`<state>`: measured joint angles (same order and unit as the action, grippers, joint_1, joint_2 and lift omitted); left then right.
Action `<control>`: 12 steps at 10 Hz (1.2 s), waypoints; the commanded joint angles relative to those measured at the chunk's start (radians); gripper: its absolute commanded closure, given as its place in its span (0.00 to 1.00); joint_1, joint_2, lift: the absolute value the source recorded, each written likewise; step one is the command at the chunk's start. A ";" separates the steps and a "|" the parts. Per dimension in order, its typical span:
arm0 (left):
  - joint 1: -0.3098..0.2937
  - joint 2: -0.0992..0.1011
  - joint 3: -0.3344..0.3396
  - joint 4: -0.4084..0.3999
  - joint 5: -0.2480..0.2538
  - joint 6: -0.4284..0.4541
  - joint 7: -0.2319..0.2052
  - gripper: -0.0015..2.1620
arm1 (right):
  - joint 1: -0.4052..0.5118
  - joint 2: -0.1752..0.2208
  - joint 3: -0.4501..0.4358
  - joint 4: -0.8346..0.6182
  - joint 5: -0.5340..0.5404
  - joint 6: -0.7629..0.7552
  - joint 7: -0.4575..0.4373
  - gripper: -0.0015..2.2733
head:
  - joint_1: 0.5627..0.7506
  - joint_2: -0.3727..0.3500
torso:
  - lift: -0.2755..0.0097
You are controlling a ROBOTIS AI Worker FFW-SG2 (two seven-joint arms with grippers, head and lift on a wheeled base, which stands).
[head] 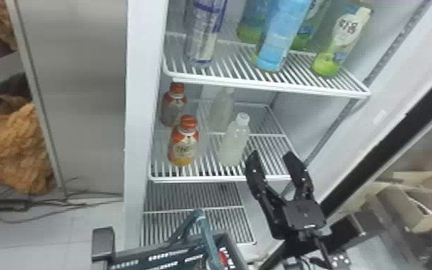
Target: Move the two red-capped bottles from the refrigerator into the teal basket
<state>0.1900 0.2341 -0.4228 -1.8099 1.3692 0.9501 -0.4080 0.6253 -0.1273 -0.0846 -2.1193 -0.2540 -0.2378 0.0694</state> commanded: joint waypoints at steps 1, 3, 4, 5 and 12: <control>0.004 -0.001 0.004 0.002 -0.001 0.002 0.000 0.52 | -0.004 -0.002 -0.001 0.022 0.009 0.000 -0.002 0.15 | 0.70 0.03 | 0.17; 0.006 -0.001 0.004 0.002 -0.001 0.000 0.000 0.52 | -0.004 -0.002 0.001 0.027 0.003 0.000 0.000 0.15 | 0.70 0.03 | 0.17; 0.006 -0.001 0.002 0.002 0.001 0.000 0.000 0.52 | -0.007 -0.002 -0.001 0.027 0.001 0.000 0.000 0.15 | 0.70 0.03 | 0.17; 0.006 -0.001 0.002 0.002 0.001 0.000 -0.002 0.52 | -0.007 -0.002 -0.001 0.027 -0.001 0.000 0.000 0.15 | 0.70 0.03 | 0.17; 0.009 -0.001 0.002 0.002 0.005 -0.003 -0.002 0.52 | -0.007 -0.002 -0.001 0.049 -0.009 -0.059 -0.008 0.16 | 0.70 0.03 | 0.17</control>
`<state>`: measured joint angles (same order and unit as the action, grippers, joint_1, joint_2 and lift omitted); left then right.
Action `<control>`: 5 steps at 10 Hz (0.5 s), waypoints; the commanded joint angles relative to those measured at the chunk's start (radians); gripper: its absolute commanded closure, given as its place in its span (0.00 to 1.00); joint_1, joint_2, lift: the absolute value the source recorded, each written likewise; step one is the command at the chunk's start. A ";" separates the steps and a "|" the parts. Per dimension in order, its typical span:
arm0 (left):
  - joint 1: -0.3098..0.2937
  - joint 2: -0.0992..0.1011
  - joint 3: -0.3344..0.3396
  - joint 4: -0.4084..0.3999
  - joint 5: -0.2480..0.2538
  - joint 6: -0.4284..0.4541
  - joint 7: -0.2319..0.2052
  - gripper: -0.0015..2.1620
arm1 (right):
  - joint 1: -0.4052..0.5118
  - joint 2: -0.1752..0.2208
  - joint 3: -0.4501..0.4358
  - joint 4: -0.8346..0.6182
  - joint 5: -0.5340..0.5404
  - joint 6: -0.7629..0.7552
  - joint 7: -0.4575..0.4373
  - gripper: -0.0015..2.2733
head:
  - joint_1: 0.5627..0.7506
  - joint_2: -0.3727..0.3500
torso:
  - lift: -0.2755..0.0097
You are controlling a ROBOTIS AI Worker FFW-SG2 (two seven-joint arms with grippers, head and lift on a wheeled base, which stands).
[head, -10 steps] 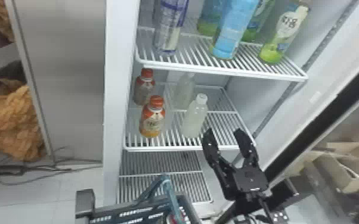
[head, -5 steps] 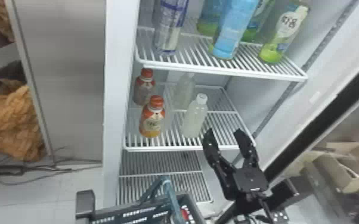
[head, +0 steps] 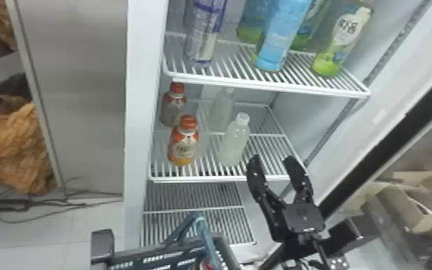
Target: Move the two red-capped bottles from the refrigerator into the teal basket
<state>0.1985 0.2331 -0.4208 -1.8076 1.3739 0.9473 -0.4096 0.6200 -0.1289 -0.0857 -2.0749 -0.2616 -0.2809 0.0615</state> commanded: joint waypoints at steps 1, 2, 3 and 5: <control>0.000 0.000 0.000 0.000 0.000 0.000 0.000 0.52 | -0.002 0.000 0.000 0.010 -0.004 -0.024 -0.003 0.16 | 0.70 0.03 | 0.17; 0.000 0.000 0.000 0.000 0.000 0.000 0.000 0.52 | -0.002 0.000 0.000 0.012 -0.004 -0.028 -0.003 0.16 | 0.70 0.03 | 0.17; 0.003 0.002 0.000 0.000 0.000 0.000 0.000 0.52 | 0.001 0.000 0.000 0.012 -0.002 -0.033 -0.003 0.16 | 0.70 0.03 | 0.17; 0.003 0.002 0.002 0.000 0.000 0.000 0.000 0.52 | 0.001 0.000 0.000 0.014 -0.002 -0.033 -0.005 0.16 | 0.70 0.03 | 0.17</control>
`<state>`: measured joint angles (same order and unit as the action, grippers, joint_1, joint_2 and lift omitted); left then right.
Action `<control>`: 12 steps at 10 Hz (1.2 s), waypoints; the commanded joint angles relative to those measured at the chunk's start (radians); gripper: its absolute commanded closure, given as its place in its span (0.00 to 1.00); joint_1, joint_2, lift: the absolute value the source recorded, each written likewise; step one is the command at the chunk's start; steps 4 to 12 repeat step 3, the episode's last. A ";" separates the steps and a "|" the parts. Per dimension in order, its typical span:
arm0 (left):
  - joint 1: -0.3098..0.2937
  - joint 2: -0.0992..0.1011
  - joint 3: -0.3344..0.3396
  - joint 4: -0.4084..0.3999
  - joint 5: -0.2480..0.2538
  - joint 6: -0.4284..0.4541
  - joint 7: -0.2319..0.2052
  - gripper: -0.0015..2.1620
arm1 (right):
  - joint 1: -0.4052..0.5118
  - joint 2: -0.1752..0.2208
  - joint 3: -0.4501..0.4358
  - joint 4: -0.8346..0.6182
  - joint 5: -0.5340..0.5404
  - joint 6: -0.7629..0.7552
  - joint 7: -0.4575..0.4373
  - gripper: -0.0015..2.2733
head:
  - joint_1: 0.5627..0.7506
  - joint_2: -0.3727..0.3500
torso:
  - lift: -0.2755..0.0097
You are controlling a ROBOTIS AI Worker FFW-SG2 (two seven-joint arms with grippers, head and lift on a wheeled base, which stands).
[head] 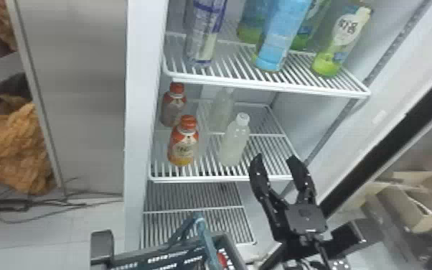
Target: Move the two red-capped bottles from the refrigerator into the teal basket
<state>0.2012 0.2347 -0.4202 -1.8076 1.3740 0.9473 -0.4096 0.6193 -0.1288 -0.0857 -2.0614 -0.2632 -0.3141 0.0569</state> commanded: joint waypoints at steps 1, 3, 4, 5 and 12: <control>0.000 0.000 0.001 0.000 0.000 0.000 0.000 0.52 | -0.001 0.000 0.000 0.001 0.000 0.000 0.000 0.16 | 0.70 0.03 | 0.17; 0.000 0.000 0.001 0.000 0.000 0.000 0.000 0.52 | -0.001 0.000 0.000 0.003 -0.002 0.000 0.000 0.16 | 0.70 0.03 | 0.17; 0.000 0.000 0.001 0.000 0.000 0.000 0.000 0.52 | -0.001 0.000 0.000 0.003 -0.002 0.000 0.000 0.16 | 0.70 0.03 | 0.17; 0.000 0.000 0.001 0.000 0.000 0.000 0.000 0.52 | -0.001 0.000 0.000 0.003 -0.002 0.000 0.000 0.16 | 0.70 0.03 | 0.17; 0.000 0.000 0.001 0.000 0.000 0.000 0.000 0.52 | -0.001 0.000 0.000 0.003 -0.002 0.000 0.000 0.16 | 0.70 0.03 | 0.17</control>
